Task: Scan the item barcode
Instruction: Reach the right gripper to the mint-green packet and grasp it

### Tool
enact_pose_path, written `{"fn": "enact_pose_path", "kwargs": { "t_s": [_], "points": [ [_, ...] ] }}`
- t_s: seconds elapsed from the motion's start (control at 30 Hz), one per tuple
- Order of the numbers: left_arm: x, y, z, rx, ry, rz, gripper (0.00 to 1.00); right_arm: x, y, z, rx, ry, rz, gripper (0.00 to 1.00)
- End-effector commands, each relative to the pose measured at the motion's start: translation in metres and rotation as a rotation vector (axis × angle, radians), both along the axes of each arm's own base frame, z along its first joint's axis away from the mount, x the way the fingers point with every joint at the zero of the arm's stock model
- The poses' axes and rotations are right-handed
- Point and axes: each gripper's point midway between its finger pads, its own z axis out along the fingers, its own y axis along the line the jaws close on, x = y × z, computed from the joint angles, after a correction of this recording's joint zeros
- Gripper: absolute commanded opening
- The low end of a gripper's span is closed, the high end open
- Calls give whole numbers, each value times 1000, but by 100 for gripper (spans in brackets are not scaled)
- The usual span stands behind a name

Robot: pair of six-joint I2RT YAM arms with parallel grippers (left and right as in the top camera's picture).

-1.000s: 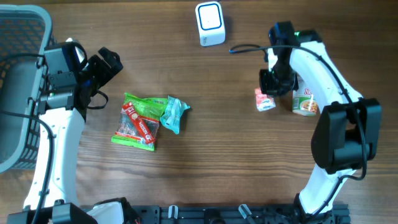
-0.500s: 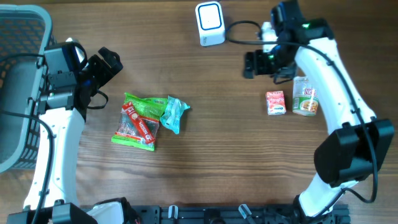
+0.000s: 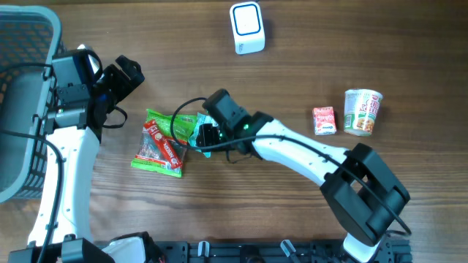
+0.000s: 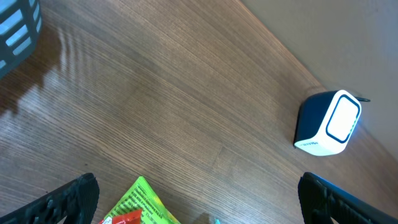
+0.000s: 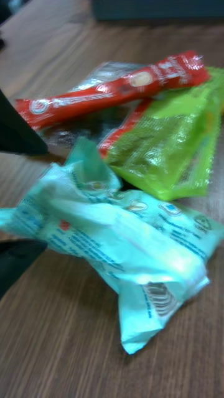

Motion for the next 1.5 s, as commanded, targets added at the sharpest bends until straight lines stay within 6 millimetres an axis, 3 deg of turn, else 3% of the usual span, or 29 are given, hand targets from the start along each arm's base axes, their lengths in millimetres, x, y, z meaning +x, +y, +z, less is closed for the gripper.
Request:
{"fn": "enact_pose_path", "kwargs": {
  "t_s": [0.0, 0.17, 0.2, 0.33, 0.5, 0.57, 0.63, 0.67, 0.7, 0.77, 0.8, 0.83, 0.97, 1.07, 1.13, 1.2, 1.27, 1.33, 1.37, 1.47],
  "points": [
    [0, 0, 3, 1, -8, -5, 100, 4, -4, -9, -2, -7, -103, 37],
    [0, 0, 3, 1, -8, -5, 100, 2, -8, -29, -21, 27, -154, 31],
    [0, 0, 3, 1, -8, -5, 100, 0, -8, -35, -33, 37, -148, 4],
    [0, 0, 3, 2, -8, -4, 100, 2, -15, -34, -77, -31, -20, 4],
    [0, 0, 3, 1, -8, -5, 100, 13, -80, 15, -223, -215, 311, 4],
    [0, 0, 3, 1, -8, -5, 100, 10, -107, 19, -307, -277, 502, 4],
    [0, 0, 3, 2, -8, -4, 100, 19, -122, 17, -404, -320, 536, 4],
    [0, 0, 3, 1, -8, -5, 100, 26, -125, 19, -438, -348, 525, 15],
    [0, 0, 3, 2, -8, -5, 100, 31, -119, 30, -408, -352, 485, 15],
    [0, 0, 3, 2, -8, -4, 100, 38, -98, 61, -285, -327, 380, 29],
    [0, 0, 3, 1, -8, -5, 100, 37, -86, 77, -206, -295, 332, 30],
    [0, 0, 3, 1, -8, -5, 100, 37, -81, 82, -172, -274, 299, 22],
    [0, 0, 3, 1, -8, -5, 100, 31, -83, 52, -187, -153, 221, 16],
    [0, 0, 3, 2, -8, -5, 100, 26, -77, 10, -217, -43, 186, 16],
    [0, 0, 3, 2, -8, -5, 100, -1, -58, -35, -228, 93, 217, 15],
    [0, 0, 3, 2, -8, -4, 100, -36, -25, -59, -153, 183, 338, 16],
    [0, 0, 3, 1, -8, -5, 100, -54, -19, -77, -193, 206, 378, 20],
    [0, 0, 3, 1, -8, -5, 100, -57, -18, -78, -194, 211, 385, 25],
    [0, 0, 3, 2, -8, -4, 100, -54, -20, -72, -183, 215, 376, 41],
    [0, 0, 3, 2, -8, -5, 100, -15, -54, -34, -202, 141, 351, 77]
  ]
}}
